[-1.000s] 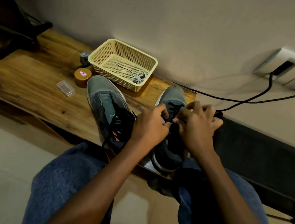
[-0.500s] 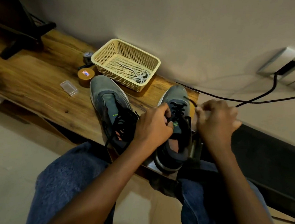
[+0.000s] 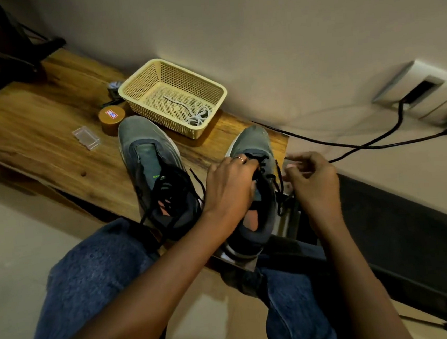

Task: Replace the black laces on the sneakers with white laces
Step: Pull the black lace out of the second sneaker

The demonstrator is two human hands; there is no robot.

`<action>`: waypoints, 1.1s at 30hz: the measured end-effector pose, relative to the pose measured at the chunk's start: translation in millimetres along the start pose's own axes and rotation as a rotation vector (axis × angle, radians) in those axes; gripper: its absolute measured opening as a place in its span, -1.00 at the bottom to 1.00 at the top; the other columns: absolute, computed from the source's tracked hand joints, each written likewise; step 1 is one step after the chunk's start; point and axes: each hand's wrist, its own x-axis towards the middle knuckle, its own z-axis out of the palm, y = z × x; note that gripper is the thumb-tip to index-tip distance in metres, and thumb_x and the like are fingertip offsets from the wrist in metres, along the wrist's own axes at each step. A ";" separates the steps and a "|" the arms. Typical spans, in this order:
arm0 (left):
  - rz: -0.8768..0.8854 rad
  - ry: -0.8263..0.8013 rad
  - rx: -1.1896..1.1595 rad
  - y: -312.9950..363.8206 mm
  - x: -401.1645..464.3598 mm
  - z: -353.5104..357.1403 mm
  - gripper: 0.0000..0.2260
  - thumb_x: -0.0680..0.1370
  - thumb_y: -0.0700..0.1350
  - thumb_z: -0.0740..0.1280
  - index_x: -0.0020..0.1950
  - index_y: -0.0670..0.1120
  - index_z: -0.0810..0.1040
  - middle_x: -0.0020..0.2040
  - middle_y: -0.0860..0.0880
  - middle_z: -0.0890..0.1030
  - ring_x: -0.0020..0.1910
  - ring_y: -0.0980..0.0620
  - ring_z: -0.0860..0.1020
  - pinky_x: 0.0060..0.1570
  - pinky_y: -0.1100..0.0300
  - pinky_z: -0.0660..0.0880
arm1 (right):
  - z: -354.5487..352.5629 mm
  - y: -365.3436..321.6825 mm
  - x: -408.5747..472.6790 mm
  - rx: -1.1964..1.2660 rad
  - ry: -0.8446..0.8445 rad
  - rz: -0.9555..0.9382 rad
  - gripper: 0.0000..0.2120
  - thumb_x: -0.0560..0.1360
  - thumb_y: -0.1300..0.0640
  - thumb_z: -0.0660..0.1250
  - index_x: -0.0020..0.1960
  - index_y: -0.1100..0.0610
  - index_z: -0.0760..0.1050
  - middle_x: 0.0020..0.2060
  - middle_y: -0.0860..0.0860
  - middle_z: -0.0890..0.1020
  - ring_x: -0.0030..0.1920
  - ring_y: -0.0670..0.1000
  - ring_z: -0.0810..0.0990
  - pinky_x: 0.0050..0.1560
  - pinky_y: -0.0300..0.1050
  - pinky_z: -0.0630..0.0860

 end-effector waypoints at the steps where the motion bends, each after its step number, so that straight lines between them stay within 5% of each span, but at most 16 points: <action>1: -0.007 0.012 0.001 0.8 1.2 -0.1 -0.77 0.53 -0.06 0.33 0.19 0.00 0.50 0.13 0.01 0.54 0.12 -0.04 0.50 0.04 0.08 0.37 | 2.7 -0.5 -1.8 -0.043 -0.096 -0.004 -0.90 0.54 0.17 0.33 0.04 0.10 0.54 -0.13 0.04 0.62 -0.16 -0.05 0.60 -0.12 -0.05 0.62; 3: -0.002 0.022 -0.010 1.5 3.3 -0.7 -0.80 0.55 -0.08 0.31 0.17 -0.01 0.49 0.11 -0.02 0.53 0.10 -0.05 0.52 0.00 0.09 0.37 | 8.5 -0.5 -6.8 -0.142 -0.238 -0.047 -0.87 0.50 0.07 0.39 -0.01 0.09 0.55 -0.21 -0.02 0.61 -0.22 -0.11 0.57 -0.18 -0.12 0.56; 6: 0.019 0.008 -0.031 1.6 4.3 -3.0 -0.80 0.56 -0.10 0.28 0.17 -0.05 0.47 0.11 -0.05 0.51 0.05 -0.07 0.55 -0.07 0.11 0.39 | 13.3 1.0 -10.4 -0.243 -0.238 -0.104 -0.85 0.46 0.04 0.44 -0.05 0.07 0.53 -0.28 -0.14 0.54 -0.26 -0.17 0.53 -0.26 -0.23 0.51; 9: 0.016 0.026 -0.085 1.6 2.9 -2.8 -0.87 0.57 -0.09 0.28 0.10 -0.08 0.47 0.03 -0.08 0.56 -0.04 -0.12 0.57 -0.17 0.08 0.42 | 12.8 3.2 -8.4 -0.219 -0.205 -0.067 -0.92 0.46 0.16 0.41 -0.06 0.11 0.55 -0.30 -0.06 0.56 -0.25 -0.05 0.58 -0.18 -0.01 0.61; 13: -0.235 0.097 -0.411 -4.2 3.6 -3.9 -0.93 0.55 -0.11 0.34 -0.03 -0.09 0.48 -0.19 -0.05 0.59 -0.20 -0.07 0.56 -0.29 0.11 0.41 | 12.1 4.0 -7.1 -0.211 -0.171 -0.040 -0.94 0.47 0.20 0.38 -0.07 0.10 0.53 -0.31 -0.06 0.56 -0.25 -0.03 0.60 -0.23 -0.05 0.59; 17: -0.168 0.032 -0.442 -1.9 2.4 -1.8 -0.88 0.57 -0.16 0.29 0.09 -0.07 0.43 -0.06 -0.06 0.60 -0.09 -0.07 0.56 -0.14 0.02 0.48 | 11.6 4.6 -6.9 -0.255 -0.154 -0.058 -0.92 0.48 0.20 0.37 -0.03 0.10 0.54 -0.27 -0.04 0.59 -0.22 -0.02 0.61 -0.21 -0.06 0.57; 22: -0.061 -0.066 -0.093 -4.6 5.8 -3.1 -0.77 0.54 0.08 0.29 0.16 0.04 0.48 0.19 0.04 0.51 0.26 -0.02 0.38 0.31 -0.05 0.25 | 11.4 3.7 -7.5 -0.277 -0.150 -0.078 -0.92 0.48 0.17 0.37 -0.02 0.08 0.54 -0.24 -0.05 0.58 -0.21 -0.04 0.60 -0.21 -0.07 0.57; 25: 0.005 -0.074 -0.039 -4.3 6.4 -4.7 -0.76 0.55 0.11 0.28 0.13 0.03 0.54 0.16 0.04 0.53 0.26 0.00 0.38 0.36 -0.11 0.20 | 12.3 3.2 -7.4 -0.277 -0.153 -0.073 -0.93 0.48 0.15 0.38 -0.05 0.06 0.53 -0.28 -0.11 0.55 -0.23 -0.06 0.60 -0.23 -0.08 0.57; 28: 0.021 0.047 -0.278 -2.1 5.2 -1.8 -0.90 0.57 -0.04 0.31 0.00 -0.04 0.56 -0.04 0.01 0.60 0.05 0.01 0.51 0.23 -0.08 0.36 | 12.4 3.3 -7.0 -0.250 -0.149 -0.059 -0.94 0.47 0.16 0.38 -0.06 0.07 0.54 -0.29 -0.09 0.57 -0.25 -0.06 0.61 -0.28 -0.09 0.57; 30: -0.167 0.139 -0.595 -0.2 4.5 2.2 -0.94 0.57 -0.13 0.31 -0.09 -0.07 0.53 -0.18 0.03 0.58 -0.13 0.03 0.55 -0.01 -0.01 0.50 | 12.0 2.6 -6.9 -0.236 -0.153 -0.046 -0.95 0.48 0.18 0.37 -0.07 0.08 0.53 -0.29 -0.07 0.57 -0.27 -0.05 0.60 -0.36 -0.16 0.50; 33: -0.504 0.163 -0.922 0.4 7.4 3.7 -0.88 0.58 -0.10 0.29 -0.14 -0.08 0.49 -0.25 0.09 0.51 -0.17 0.00 0.53 -0.10 0.05 0.50 | 12.7 1.9 -7.6 -0.248 -0.151 -0.048 -0.96 0.47 0.20 0.36 -0.11 0.09 0.52 -0.29 -0.07 0.56 -0.26 -0.04 0.59 -0.34 -0.19 0.46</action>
